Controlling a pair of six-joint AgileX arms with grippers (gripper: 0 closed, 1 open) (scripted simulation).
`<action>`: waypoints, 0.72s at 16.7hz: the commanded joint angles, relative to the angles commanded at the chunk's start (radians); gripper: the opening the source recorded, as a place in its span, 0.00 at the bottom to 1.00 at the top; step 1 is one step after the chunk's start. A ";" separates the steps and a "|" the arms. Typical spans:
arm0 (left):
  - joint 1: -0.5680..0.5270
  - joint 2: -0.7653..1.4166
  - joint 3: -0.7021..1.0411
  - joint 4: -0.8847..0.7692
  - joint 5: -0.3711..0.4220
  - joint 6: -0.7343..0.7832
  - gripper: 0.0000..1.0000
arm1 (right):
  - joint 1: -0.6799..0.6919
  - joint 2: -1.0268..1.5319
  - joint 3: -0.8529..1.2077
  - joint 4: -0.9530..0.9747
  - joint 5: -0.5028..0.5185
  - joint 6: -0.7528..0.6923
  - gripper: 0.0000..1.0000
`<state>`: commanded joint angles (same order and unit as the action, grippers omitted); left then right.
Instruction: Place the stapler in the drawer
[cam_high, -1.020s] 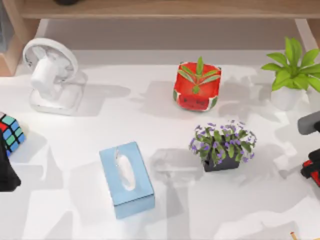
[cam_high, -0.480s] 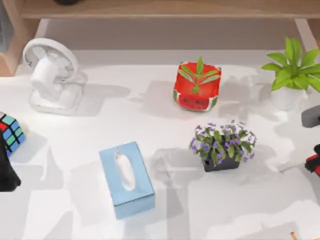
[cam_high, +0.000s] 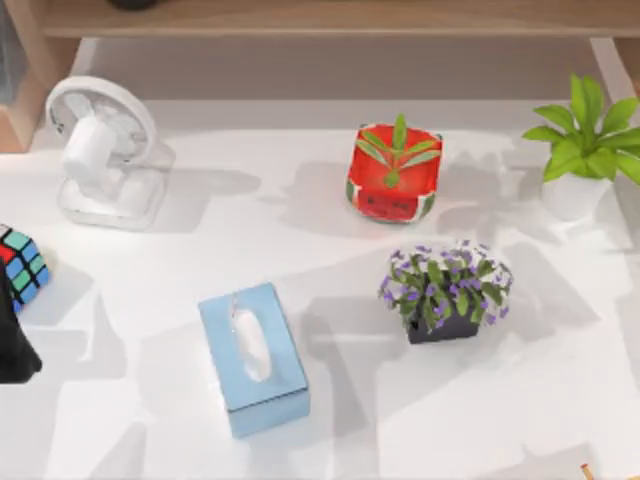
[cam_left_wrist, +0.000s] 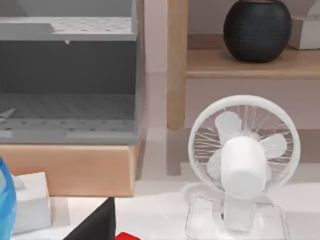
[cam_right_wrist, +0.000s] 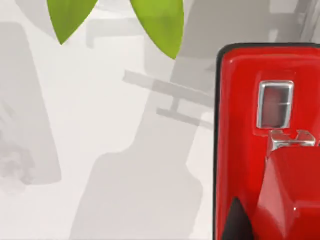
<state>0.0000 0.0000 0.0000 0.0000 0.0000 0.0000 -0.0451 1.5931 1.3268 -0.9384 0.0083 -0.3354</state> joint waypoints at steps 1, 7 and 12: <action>0.000 0.000 0.000 0.000 0.000 0.000 1.00 | -0.029 0.013 0.079 -0.016 0.002 -0.003 0.00; 0.000 0.000 0.000 0.000 0.000 0.000 1.00 | -0.210 0.278 0.580 -0.180 0.004 -0.031 0.00; 0.000 0.000 0.000 0.000 0.000 0.000 1.00 | -0.300 0.638 0.919 -0.328 -0.020 -0.044 0.00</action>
<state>0.0000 0.0000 0.0000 0.0000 0.0000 0.0000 -0.3450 2.2307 2.2456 -1.2661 -0.0114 -0.3797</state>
